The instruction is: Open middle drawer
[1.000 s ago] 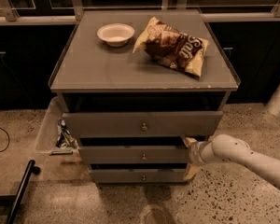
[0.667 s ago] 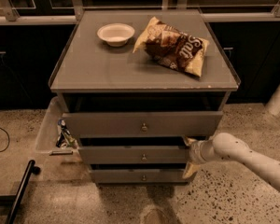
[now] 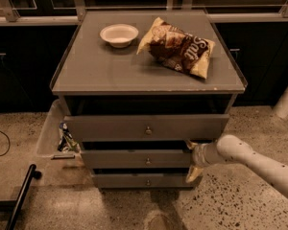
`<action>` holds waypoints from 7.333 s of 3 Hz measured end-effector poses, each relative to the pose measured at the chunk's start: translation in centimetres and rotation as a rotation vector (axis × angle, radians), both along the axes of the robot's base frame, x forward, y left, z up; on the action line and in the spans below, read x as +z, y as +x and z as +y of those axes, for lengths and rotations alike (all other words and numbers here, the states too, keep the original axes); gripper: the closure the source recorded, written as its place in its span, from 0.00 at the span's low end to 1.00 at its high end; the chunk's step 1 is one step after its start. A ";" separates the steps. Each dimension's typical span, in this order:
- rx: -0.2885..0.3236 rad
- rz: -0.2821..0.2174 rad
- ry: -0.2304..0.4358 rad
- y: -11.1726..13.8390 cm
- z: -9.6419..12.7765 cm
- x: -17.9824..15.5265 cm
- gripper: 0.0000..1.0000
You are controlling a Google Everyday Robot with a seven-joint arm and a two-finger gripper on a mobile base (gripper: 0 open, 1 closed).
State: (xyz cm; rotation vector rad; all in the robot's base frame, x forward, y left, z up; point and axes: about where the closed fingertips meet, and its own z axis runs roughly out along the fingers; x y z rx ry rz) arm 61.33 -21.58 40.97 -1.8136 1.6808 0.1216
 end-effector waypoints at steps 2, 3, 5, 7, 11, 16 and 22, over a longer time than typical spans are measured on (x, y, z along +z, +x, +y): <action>0.047 0.064 0.034 0.5 1.2 -1.7 0.00; 0.060 0.119 0.074 0.3 1.3 -2.4 0.00; 0.060 0.120 0.074 0.3 1.3 -1.8 0.43; 0.060 0.120 0.074 0.6 1.3 -1.1 0.89; 0.031 0.119 0.100 0.0 0.8 -0.5 0.89; 0.054 0.167 0.124 -2.4 0.5 -0.8 0.83; 0.093 0.221 0.137 -7.0 0.4 -1.3 0.64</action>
Offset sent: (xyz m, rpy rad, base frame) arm 0.0070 0.0147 -0.0213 0.0515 0.0959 0.0682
